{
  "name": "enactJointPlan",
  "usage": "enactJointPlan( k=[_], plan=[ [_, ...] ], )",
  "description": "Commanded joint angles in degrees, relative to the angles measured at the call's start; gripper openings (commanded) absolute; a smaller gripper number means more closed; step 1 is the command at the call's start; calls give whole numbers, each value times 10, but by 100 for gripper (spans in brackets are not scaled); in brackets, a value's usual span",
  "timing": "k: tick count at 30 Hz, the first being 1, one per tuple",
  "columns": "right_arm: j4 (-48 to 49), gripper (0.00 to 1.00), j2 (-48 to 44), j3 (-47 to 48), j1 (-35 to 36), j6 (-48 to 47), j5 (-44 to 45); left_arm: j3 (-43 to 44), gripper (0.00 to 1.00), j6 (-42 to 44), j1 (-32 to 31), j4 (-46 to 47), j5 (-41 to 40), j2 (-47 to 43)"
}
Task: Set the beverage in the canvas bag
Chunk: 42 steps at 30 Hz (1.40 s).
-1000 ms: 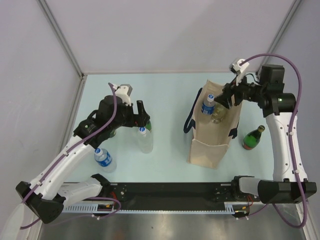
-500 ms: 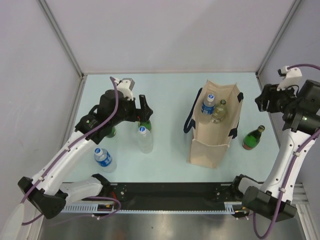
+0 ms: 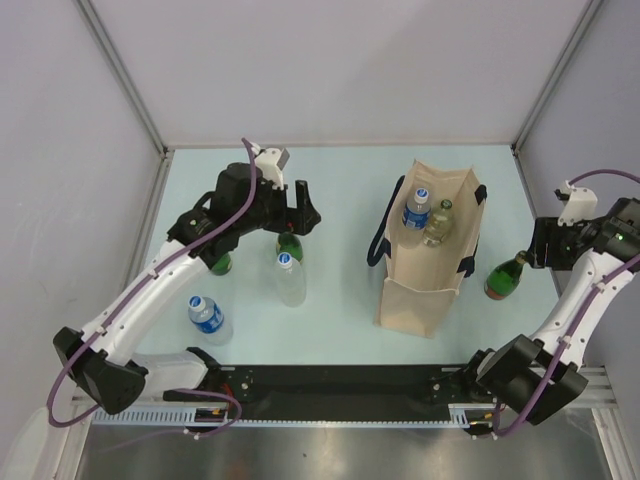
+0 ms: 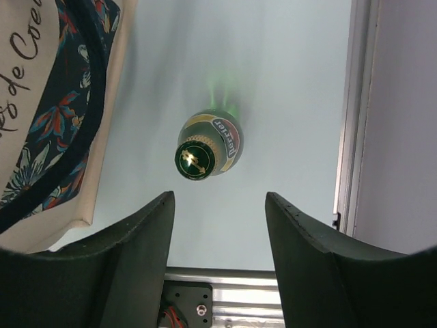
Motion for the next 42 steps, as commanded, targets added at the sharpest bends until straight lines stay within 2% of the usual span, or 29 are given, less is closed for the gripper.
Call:
enactJointPlan(
  k=[1,10,24,27,30,33,34,36,37,39,42],
  plan=[
    [-5,61,17,-3,10,-43,-12,20,96,3,5,12,19,-4],
    [43,63,45,-27,91,-14,38,-7,96,-9,5,19,8,-27],
    [103,61,38,-84,132,-10,102,3,96,-3,6,17,10,-14],
    [110,55,36,-87,134,-9,104,10,96,-2,6,14,11,-8],
    [107,45,36,-84,138,-9,107,11,96,-2,6,14,12,-6],
    [107,31,33,-83,144,-10,112,11,96,-4,6,15,12,-5],
    [106,22,30,-81,145,-10,113,10,96,-4,6,14,12,-6],
    [105,15,23,-73,148,-10,115,10,96,-4,6,14,13,-5],
    [102,7,17,-68,148,-10,114,10,96,-4,6,14,13,-5],
    [97,1,10,-47,148,-10,112,10,96,-4,6,15,13,-5],
    [84,0,1,-16,148,-10,109,10,96,-3,6,15,13,-5]
  ],
)
